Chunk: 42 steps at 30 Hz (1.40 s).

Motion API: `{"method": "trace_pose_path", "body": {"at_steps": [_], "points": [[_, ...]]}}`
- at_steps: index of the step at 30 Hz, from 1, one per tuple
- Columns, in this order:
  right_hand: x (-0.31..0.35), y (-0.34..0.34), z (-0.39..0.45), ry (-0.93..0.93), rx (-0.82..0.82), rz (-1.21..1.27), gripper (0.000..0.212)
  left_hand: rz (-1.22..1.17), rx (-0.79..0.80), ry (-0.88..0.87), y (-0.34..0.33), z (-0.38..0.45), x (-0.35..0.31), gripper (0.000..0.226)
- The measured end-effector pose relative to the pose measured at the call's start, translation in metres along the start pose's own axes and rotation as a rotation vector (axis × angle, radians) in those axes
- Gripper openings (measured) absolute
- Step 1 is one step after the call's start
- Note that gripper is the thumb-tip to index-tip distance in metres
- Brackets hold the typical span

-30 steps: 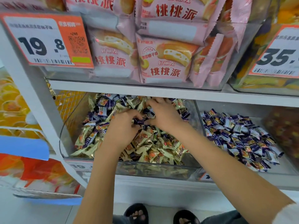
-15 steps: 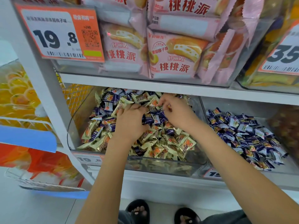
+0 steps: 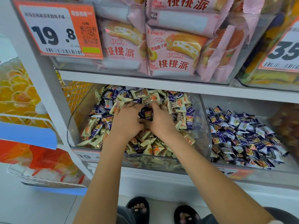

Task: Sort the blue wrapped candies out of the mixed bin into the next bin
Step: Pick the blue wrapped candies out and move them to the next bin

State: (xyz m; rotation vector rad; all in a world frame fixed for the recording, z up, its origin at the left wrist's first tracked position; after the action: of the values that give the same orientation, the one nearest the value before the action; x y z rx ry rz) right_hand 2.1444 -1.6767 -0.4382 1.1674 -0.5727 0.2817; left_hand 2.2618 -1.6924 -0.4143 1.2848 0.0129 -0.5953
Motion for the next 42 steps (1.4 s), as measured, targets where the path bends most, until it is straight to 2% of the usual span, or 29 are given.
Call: {"method": "trace_pose_path", "body": {"at_steps": [4, 9, 11, 13, 14, 17, 19, 21, 23, 25, 27, 31, 34, 36, 39, 42], "points": [[-0.006, -0.002, 0.002, 0.057, -0.04, -0.014, 0.039, 0.012, 0.021, 0.018, 0.0, -0.003, -0.002, 0.067], [-0.009, 0.003, -0.004, 0.096, -0.1, 0.08, 0.03, 0.024, 0.025, 0.006, -0.001, -0.004, -0.003, 0.061], [-0.014, 0.008, -0.005, -0.009, -0.108, 0.18, 0.037, 0.018, 0.011, 0.0, 0.0, -0.004, -0.004, 0.058], [-0.023, 0.017, -0.006, -0.206, -0.091, 0.355, 0.045, -0.012, 0.001, -0.006, 0.002, -0.005, -0.005, 0.055], [-0.025, 0.021, -0.009, -0.302, -0.073, 0.474, 0.042, -0.042, -0.006, -0.018, 0.004, -0.006, -0.005, 0.053], [-0.024, 0.038, -0.024, -0.449, 0.006, 0.792, 0.008, -0.207, -0.118, -0.117, 0.015, -0.01, -0.009, 0.047], [-0.022, 0.048, -0.032, -0.459, 0.015, 0.936, 0.009, -0.373, -0.177, -0.162, 0.023, -0.015, -0.018, 0.042], [-0.017, 0.058, -0.037, -0.477, 0.0, 1.05, 0.01, -0.576, -0.107, -0.13, 0.027, -0.019, -0.03, 0.044], [-0.012, 0.067, -0.041, -0.495, 0.013, 1.105, 0.007, -0.785, 0.015, -0.066, 0.028, -0.023, -0.04, 0.055], [-0.009, 0.076, -0.046, -0.497, 0.042, 1.104, 0.004, -0.93, 0.155, -0.039, 0.027, -0.026, -0.049, 0.064], [-0.007, 0.088, -0.052, -0.473, 0.052, 1.081, 0.009, -1.021, 0.238, -0.053, 0.029, -0.027, -0.057, 0.064], [-0.018, 0.122, -0.065, -0.422, -0.069, 0.938, 0.01, -1.153, 0.253, -0.033, 0.029, -0.028, -0.067, 0.056], [-0.049, 0.153, -0.08, -0.483, -0.278, 0.765, 0.008, -1.038, 0.26, -0.051, 0.022, -0.029, -0.066, 0.056], [-0.073, 0.168, -0.086, -0.504, -0.343, 0.555, 0.01, -0.889, 0.268, -0.068, 0.015, -0.029, -0.063, 0.051], [-0.1, 0.173, -0.09, -0.556, -0.152, 0.356, 0.039, -0.782, 0.268, -0.055, 0.009, -0.03, -0.058, 0.042], [-0.115, 0.177, -0.09, -0.559, -0.137, 0.341, 0.04, -0.736, 0.218, -0.042, 0.01, -0.028, -0.053, 0.037]]}}
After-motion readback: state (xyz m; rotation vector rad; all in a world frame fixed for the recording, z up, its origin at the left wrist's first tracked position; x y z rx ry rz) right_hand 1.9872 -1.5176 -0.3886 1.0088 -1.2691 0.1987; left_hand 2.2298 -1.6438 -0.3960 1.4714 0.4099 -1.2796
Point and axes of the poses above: each hand's wrist, its own z-axis towards the middle knuckle, its own y-axis out of the back of the hand, x = y × z, the point moved 3 cm from there along z, towards the middle knuckle, and after that the axes turned 11 degrees about -x, right-handed, at the moved point
